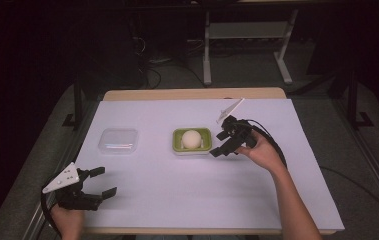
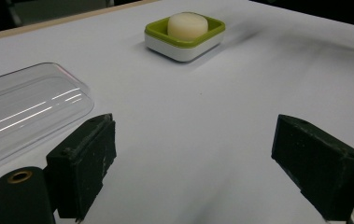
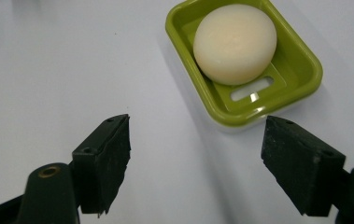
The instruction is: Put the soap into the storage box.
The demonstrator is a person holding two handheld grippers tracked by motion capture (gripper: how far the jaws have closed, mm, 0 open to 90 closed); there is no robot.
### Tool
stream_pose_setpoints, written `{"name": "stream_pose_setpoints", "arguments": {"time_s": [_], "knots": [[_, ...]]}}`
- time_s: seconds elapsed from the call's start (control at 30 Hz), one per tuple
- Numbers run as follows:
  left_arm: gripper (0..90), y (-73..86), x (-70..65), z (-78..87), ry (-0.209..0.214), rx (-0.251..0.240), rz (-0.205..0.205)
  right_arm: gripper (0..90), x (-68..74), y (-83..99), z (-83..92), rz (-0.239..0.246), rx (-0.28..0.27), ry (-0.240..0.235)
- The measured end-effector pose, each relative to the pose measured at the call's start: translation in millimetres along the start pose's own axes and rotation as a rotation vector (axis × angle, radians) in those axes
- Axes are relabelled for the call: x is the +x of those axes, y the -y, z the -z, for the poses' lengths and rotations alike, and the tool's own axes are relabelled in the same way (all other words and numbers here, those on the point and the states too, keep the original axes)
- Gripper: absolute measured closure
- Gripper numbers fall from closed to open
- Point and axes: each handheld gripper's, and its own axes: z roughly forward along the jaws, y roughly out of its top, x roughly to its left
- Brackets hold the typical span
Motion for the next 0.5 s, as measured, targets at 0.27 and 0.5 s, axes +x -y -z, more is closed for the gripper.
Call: {"name": "stream_pose_setpoints", "arguments": {"time_s": [0.27,0.5], "knots": [[13.2,-0.6,0.4,-1.3,-0.002,0.001,-0.006,23.1,6.1,17.6,9.9,-0.008,-0.019,0.007],[13.2,-0.7,-0.4,-2.7,-0.009,0.005,-0.002,24.2,12.2,29.2,13.7,-0.011,-0.021,0.005]]}}
